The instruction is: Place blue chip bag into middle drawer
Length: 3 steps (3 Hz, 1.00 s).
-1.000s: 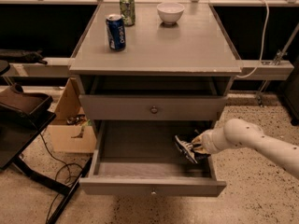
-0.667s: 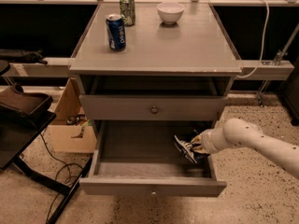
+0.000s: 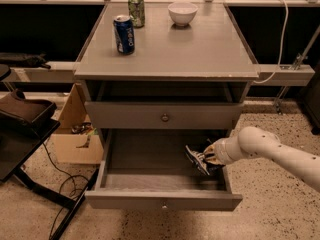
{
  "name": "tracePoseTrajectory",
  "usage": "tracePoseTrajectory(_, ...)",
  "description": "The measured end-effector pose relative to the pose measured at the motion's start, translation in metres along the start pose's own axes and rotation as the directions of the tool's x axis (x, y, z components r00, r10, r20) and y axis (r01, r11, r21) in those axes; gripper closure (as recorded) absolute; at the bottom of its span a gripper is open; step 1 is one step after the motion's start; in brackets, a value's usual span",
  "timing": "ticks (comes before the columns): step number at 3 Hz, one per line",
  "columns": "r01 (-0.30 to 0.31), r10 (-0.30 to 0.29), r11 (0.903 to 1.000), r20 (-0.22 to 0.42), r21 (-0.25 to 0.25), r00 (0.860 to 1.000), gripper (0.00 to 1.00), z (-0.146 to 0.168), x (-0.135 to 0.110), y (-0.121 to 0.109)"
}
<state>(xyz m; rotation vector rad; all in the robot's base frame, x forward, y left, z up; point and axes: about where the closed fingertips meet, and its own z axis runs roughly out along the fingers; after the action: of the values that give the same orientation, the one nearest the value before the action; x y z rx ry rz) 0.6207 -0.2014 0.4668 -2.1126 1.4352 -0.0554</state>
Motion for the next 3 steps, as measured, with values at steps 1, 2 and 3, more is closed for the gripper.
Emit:
tracePoseTrajectory(1, 0.0, 0.0, 1.0, 0.0, 0.0, 1.0, 0.13, 0.0, 0.0, 0.0)
tracePoseTrajectory(2, 0.0, 0.0, 1.0, 0.0, 0.0, 1.0, 0.0, 0.0001, 0.0, 0.0)
tracePoseTrajectory(3, 0.0, 0.0, 1.0, 0.0, 0.0, 1.0, 0.0, 0.0001, 0.0, 0.0)
